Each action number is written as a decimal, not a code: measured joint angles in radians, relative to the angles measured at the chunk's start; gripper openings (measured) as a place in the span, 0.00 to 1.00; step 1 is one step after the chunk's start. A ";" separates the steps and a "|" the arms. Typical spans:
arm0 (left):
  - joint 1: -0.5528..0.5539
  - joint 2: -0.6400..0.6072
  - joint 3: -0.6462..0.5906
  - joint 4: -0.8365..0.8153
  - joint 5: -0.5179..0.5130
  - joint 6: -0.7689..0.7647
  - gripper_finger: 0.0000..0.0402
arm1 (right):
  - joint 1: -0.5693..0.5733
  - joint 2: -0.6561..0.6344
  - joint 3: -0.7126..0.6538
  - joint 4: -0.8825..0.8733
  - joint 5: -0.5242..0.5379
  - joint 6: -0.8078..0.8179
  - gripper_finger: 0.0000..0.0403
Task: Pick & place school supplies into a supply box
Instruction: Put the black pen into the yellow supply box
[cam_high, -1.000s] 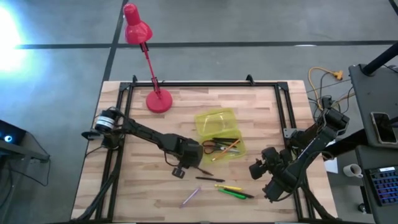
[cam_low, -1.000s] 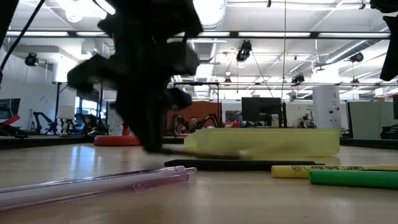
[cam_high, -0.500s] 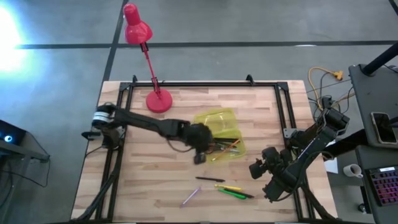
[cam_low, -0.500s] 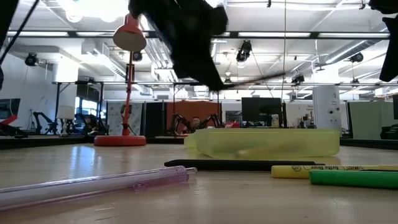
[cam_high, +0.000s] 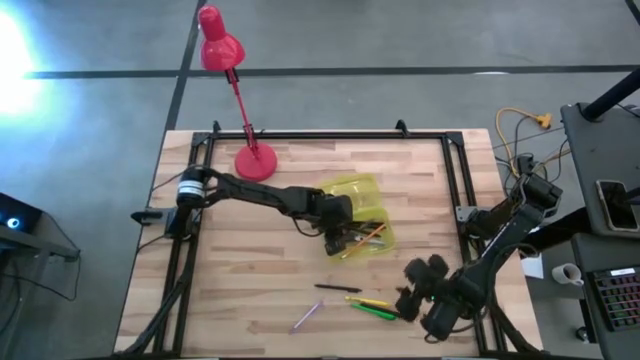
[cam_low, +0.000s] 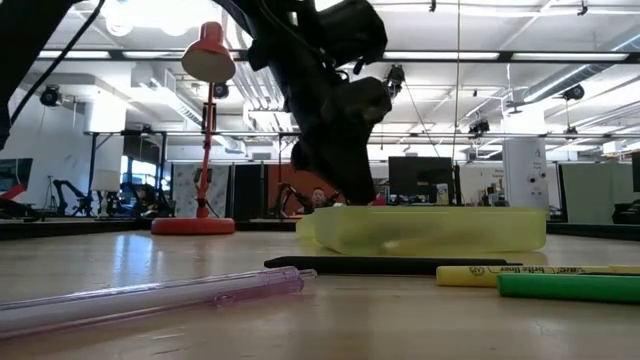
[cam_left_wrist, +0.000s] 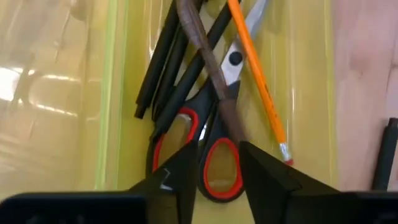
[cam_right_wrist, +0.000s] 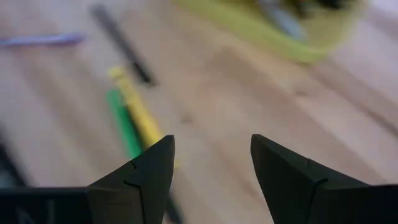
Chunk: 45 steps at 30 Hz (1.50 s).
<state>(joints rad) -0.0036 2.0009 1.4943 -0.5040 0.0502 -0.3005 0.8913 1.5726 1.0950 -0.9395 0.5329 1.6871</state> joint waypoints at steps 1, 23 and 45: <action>-0.002 -0.004 -0.002 -0.001 -0.002 -0.007 0.27 | 0.000 0.000 -0.001 0.044 -0.010 -0.049 0.50; -0.211 -0.350 -0.261 0.030 -0.147 -0.055 0.30 | -0.012 0.174 0.039 0.326 -0.312 -0.198 0.50; -0.205 -0.536 -0.570 0.234 -0.159 -0.087 0.30 | 0.002 0.440 0.294 -0.068 -0.349 -0.469 0.50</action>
<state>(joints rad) -0.2088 1.4645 0.9242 -0.2704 -0.1085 -0.3878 0.8928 2.0130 1.3893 -1.0075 0.1839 1.2183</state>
